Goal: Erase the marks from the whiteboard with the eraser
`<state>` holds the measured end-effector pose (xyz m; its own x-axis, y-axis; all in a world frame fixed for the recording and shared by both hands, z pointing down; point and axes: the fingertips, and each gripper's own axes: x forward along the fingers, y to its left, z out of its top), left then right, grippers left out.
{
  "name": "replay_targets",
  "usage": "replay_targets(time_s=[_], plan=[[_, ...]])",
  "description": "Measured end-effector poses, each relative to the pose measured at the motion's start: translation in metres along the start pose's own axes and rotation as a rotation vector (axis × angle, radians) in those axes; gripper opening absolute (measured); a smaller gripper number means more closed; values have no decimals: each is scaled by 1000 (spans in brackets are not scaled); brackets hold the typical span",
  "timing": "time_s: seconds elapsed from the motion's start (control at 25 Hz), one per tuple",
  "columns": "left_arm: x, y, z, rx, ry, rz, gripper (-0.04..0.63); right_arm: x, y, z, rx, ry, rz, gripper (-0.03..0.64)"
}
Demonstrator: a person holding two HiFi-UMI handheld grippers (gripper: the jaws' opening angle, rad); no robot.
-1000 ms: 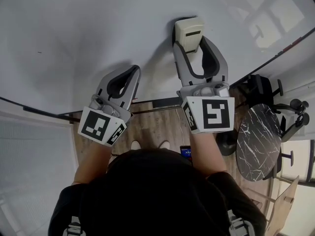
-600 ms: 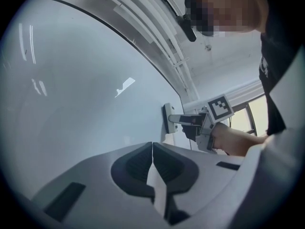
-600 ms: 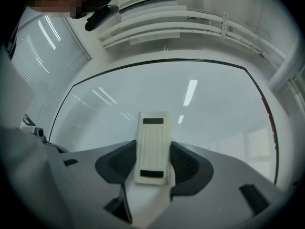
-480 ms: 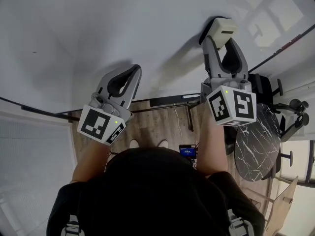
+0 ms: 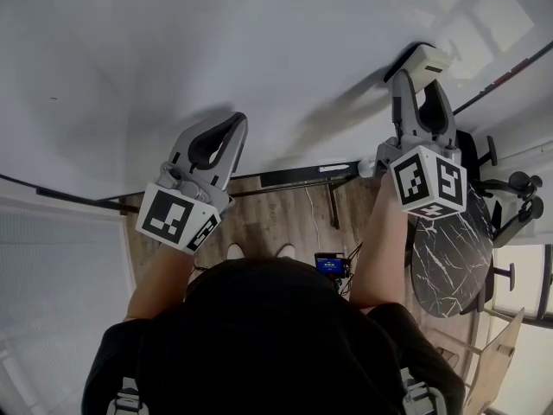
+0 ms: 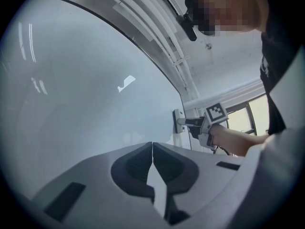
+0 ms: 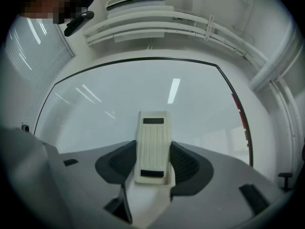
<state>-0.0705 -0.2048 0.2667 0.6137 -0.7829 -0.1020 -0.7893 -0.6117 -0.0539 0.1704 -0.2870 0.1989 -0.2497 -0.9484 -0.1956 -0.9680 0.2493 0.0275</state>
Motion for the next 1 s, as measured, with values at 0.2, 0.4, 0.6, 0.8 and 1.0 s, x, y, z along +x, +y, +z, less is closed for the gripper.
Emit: replay_targets(time_s=[0.2, 0.4, 0.6, 0.8, 1.0], plan=[[7, 0, -11, -10, 12, -14, 6, 4, -23, -13, 18, 11, -44, 222], [8, -5, -12, -9, 15, -17, 6, -1, -20, -11, 27, -6, -21, 222], [5, -14, -7, -3, 14, -22, 6, -18, -11, -5, -7, -5, 20, 222], [2, -17, -14, 1, 14, -20, 6, -35, 7, -11, -15, -17, 100, 222], [-6, -19, -13, 11, 15, -21, 6, -58, 35, -12, -26, -36, 201, 224]])
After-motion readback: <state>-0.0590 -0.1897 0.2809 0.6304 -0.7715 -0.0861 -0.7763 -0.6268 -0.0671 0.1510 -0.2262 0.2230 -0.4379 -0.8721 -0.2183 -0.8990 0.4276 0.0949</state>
